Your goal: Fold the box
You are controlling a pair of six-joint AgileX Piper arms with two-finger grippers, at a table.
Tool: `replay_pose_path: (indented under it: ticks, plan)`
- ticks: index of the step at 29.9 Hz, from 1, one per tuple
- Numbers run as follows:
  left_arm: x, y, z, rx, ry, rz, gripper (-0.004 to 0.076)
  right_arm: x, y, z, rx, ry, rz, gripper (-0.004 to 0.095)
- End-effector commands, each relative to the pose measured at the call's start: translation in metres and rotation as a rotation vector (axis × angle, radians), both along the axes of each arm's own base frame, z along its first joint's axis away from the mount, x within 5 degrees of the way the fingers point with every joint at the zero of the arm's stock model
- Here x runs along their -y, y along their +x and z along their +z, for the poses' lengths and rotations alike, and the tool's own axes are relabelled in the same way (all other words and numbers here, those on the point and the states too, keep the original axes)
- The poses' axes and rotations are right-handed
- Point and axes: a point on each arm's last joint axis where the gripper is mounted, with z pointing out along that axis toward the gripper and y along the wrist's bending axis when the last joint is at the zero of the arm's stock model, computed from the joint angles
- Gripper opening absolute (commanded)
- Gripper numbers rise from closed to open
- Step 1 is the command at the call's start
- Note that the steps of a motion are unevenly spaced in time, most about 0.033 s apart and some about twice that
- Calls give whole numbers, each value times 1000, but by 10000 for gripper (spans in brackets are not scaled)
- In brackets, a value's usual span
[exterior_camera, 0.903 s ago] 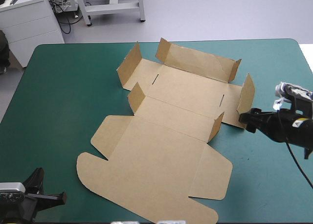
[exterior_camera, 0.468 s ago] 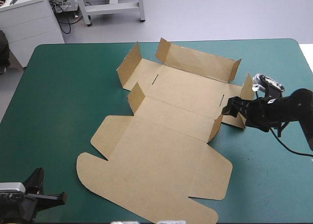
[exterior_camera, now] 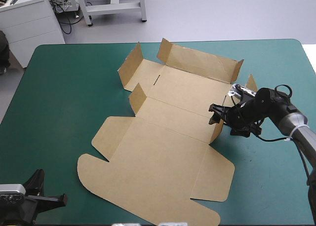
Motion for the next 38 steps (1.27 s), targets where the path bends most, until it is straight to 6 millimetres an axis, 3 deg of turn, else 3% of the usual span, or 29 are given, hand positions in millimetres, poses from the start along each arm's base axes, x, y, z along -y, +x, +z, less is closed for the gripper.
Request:
replay_pose_path:
  ticks: [1,4,8,15,24,33,38]
  plan:
    - [1,-3,12,105,-14,-6,-32,-1,5,12,40,23,-44,667]
    - [1,-3,12,105,-14,-6,-32,-1,6,8,26,16,-41,472]
    - [1,-3,12,105,-14,-6,-32,-1,6,8,32,10,-24,-27]
    - [1,-3,12,105,-14,-6,-32,-1,6,8,44,2,12,-2]
    - [1,-3,12,105,-14,-6,-32,4,9,10,147,-175,307,-2]
    - [1,-3,12,105,-14,-6,-32,-5,53,62,458,-361,699,-4]
    - [1,-3,12,105,-14,-6,-32,-11,79,82,572,-439,866,-4]
